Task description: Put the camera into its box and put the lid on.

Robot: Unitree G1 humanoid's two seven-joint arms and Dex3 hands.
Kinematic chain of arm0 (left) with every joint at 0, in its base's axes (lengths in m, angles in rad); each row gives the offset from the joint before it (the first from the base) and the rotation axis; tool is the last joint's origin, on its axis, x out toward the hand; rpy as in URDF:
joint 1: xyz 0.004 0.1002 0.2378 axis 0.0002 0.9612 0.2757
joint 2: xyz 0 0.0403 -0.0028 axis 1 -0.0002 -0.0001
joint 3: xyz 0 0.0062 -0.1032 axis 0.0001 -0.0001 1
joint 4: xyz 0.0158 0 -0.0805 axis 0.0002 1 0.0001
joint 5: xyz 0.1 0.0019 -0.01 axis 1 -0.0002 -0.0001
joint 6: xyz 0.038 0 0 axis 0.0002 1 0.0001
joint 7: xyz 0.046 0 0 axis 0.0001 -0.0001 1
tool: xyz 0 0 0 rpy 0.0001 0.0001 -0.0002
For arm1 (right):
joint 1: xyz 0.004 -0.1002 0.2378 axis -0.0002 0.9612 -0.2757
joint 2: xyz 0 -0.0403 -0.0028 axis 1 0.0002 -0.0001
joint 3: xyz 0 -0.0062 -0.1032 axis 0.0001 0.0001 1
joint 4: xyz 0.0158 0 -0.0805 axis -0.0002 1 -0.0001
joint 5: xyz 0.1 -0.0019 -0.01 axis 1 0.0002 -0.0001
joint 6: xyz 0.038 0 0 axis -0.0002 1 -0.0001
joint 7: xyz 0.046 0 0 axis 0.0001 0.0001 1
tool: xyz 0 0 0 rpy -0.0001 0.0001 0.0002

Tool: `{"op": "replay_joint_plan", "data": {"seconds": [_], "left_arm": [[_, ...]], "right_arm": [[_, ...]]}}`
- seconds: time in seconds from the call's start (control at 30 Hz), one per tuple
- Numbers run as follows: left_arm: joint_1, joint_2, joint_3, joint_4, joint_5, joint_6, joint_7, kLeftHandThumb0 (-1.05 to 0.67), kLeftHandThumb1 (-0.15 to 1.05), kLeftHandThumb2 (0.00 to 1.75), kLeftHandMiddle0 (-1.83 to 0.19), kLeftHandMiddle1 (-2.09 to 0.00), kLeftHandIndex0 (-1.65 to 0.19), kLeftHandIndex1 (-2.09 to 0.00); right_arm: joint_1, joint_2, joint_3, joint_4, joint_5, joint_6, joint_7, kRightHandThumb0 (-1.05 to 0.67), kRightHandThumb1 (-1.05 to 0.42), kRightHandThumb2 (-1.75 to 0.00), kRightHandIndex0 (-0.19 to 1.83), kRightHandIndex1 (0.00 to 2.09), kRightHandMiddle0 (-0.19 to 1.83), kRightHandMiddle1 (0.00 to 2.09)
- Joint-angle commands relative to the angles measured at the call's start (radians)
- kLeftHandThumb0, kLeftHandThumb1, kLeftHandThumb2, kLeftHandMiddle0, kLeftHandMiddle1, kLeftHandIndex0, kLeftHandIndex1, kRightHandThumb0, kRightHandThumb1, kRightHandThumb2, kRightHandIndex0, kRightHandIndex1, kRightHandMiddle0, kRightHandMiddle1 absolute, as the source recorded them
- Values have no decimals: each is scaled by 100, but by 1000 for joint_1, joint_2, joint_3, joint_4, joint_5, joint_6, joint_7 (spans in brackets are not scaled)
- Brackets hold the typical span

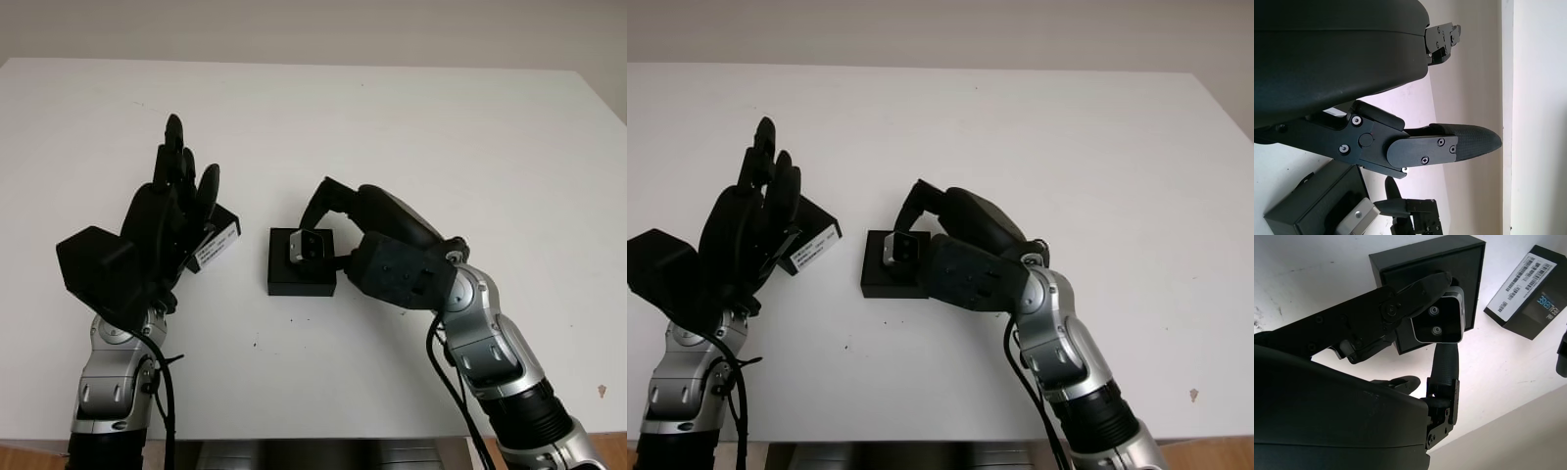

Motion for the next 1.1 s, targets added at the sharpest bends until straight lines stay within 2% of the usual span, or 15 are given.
{"op": "replay_joint_plan", "data": {"seconds": [0.0, 0.03, 0.07, 0.1, 0.17, 0.2, 0.27, 0.4, 0.73, 0.9, 1.07], "left_arm": [[16, -3, 4, -23, -6, -5, -2, -75, 105, 47, 19, 0, 19, 0], [16, -4, 4, -23, -6, -7, -2, -75, 105, 47, 19, 0, 19, 0], [16, -3, 4, -22, -5, -8, -1, -75, 105, 47, 19, 0, 19, 0], [17, -3, 4, -23, -4, -7, 1, -75, 105, 47, 19, 0, 19, 0], [17, -3, 4, -25, -3, -4, 3, -75, 105, 47, 19, 0, 19, 0], [18, -3, 5, -26, -4, -2, 3, -75, 105, 47, 19, 0, 19, 0], [17, -4, 6, -27, -7, -1, 2, -75, 105, 46, 19, 0, 19, 0], [17, -2, 5, -26, -7, -3, 0, -75, 105, 46, 19, 0, 19, 0], [16, -3, 3, -28, -6, -5, 0, -76, 105, 46, 19, 0, 19, 0], [18, -9, 1, -33, -5, 1, 6, -76, 105, 46, 19, 0, 19, 0], [21, -8, 0, -33, -4, 1, 4, -75, 105, 47, 19, 0, 19, 0]], "right_arm": [[17, -25, 3, 5, -16, 0, 2, -44, -98, -5, 40, 5, 34, 173], [19, -28, 4, 4, -18, -5, 5, -44, -98, -5, 39, 4, 33, 171], [19, -40, 7, 0, -22, -17, 17, -48, -98, -5, 37, 4, 27, 158], [19, -54, 12, -3, -29, -30, 29, -54, -97, -5, 30, 2, 17, 131], [17, -78, 21, -11, -47, -53, 45, -64, -95, -5, 15, 2, 15, 69], [18, -83, 23, -14, -52, -61, 47, -66, -95, -5, 10, 3, 17, 50], [17, -98, 27, -21, -70, -74, 53, -67, -95, -5, 5, 3, 19, 29], [15, -120, 33, -33, -98, -82, 75, -68, -95, -6, -1, 1, 17, 19], [18, -144, 28, -46, -118, -96, 107, -73, -96, -6, -6, 2, 14, 12], [39, -107, -19, -28, -63, -142, 27, -74, -95, -5, -2, 5, 16, 12], [69, -30, -113, 28, 89, -214, -83, -71, -94, -5, 21, 16, 30, 18]]}}
